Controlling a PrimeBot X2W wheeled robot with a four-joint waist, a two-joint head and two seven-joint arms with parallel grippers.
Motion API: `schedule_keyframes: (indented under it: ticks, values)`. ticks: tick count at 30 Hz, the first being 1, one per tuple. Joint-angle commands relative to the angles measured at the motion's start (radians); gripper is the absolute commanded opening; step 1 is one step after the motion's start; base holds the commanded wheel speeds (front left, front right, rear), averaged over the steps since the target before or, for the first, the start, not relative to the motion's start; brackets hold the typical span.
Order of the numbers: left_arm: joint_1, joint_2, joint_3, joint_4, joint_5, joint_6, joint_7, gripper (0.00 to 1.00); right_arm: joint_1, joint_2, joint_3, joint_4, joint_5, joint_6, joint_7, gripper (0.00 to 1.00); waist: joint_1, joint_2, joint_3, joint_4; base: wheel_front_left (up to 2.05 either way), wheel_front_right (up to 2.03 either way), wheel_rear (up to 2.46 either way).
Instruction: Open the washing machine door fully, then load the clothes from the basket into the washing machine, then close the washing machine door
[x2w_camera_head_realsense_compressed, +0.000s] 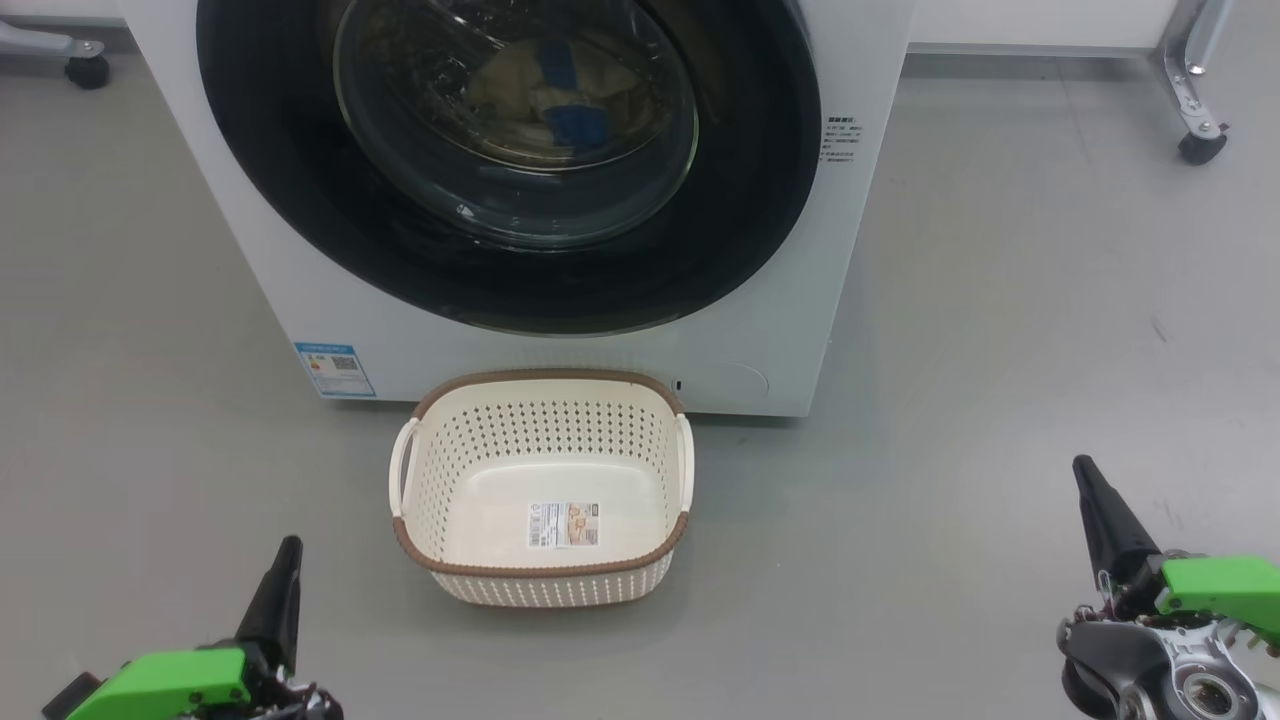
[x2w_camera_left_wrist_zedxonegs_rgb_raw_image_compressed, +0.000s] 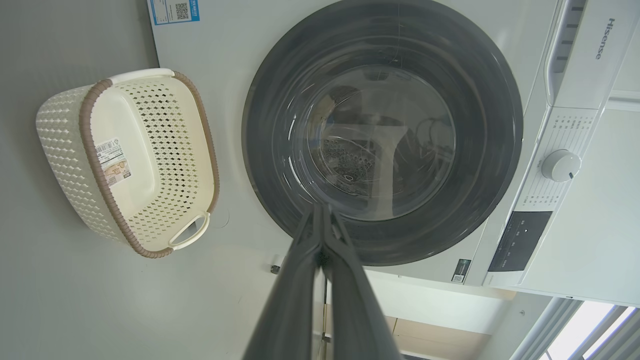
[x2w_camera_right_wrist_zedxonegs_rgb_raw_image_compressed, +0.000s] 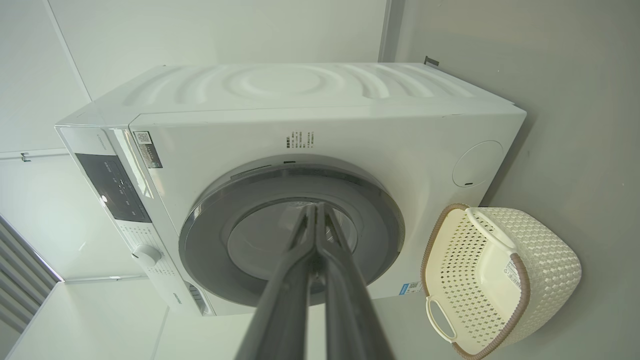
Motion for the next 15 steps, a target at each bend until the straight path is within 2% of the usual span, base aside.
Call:
schedule_keyframes:
  ticks: [1,15]
  values:
    - [-0.048,0.02,0.037,-0.028,-0.005,-0.007,0.006,0.0,-0.057,-0.007,0.015,-0.031,0.007,0.003,0.006,0.0,0.0,0.0,0.0,0.0,0.0,0.0,0.0]
    - [-0.048,0.02,0.037,-0.028,-0.005,-0.007,0.006,0.0,-0.057,-0.007,0.015,-0.031,0.007,0.003,0.006,0.0,0.0,0.0,0.0,0.0,0.0,0.0,0.0]
